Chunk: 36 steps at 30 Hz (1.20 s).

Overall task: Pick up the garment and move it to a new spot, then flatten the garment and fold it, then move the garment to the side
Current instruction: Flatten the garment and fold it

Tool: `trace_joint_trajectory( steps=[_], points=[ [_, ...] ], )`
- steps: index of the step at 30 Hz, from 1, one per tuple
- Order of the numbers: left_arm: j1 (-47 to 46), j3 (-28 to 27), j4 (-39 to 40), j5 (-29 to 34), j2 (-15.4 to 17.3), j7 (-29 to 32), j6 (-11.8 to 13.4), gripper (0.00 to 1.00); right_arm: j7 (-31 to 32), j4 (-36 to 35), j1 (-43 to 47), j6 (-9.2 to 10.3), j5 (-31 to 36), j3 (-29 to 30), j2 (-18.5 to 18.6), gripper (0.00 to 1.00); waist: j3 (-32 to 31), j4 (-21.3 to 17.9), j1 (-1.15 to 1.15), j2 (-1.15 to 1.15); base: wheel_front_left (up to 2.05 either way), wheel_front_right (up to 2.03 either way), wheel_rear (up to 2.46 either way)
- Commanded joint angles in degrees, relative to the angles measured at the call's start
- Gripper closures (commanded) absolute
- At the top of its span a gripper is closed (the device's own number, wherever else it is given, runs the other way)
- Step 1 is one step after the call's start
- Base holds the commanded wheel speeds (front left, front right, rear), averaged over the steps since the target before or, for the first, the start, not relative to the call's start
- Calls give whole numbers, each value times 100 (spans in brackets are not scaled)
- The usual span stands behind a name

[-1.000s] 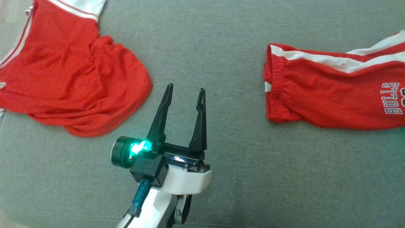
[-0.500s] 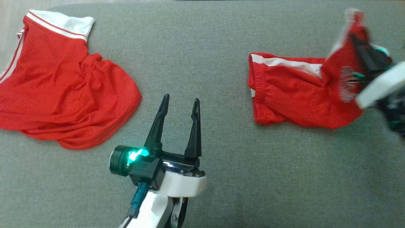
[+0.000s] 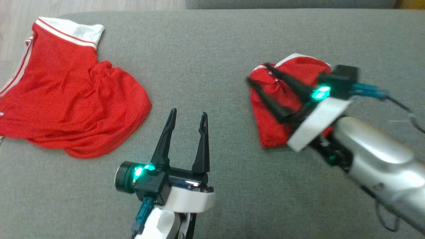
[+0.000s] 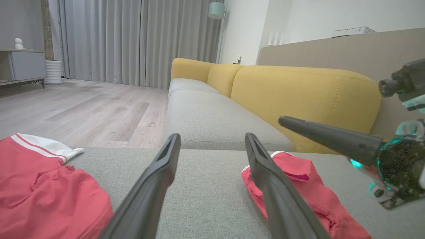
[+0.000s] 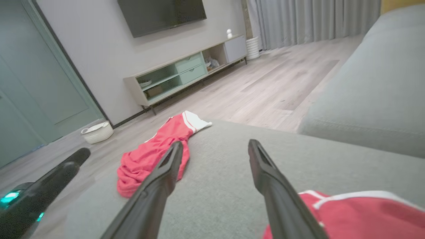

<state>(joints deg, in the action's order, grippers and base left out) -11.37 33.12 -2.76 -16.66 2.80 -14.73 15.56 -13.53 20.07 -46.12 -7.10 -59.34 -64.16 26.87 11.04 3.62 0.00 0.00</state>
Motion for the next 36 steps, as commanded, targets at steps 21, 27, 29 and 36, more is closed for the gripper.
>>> trace_joint_trajectory(
  steps=[21,27,29,36],
  points=[
    [238,-213,130,-76,8,-27,-150,0,-16,1067,2205,-39,1634,2711,366,100,-258,244,0,0,0,0,0],
    [121,-26,135,-158,8,-27,-115,0,294,1457,1802,-39,1594,2508,262,100,-63,636,0,0,0,0,0],
    [76,33,149,-191,8,-27,-86,0,411,1622,1622,-39,1542,2418,267,100,12,808,0,0,0,0,0],
    [-2,130,238,-273,8,-27,47,0,-57,1833,616,-39,1726,2393,224,100,240,1142,0,0,0,0,0]
  ],
)
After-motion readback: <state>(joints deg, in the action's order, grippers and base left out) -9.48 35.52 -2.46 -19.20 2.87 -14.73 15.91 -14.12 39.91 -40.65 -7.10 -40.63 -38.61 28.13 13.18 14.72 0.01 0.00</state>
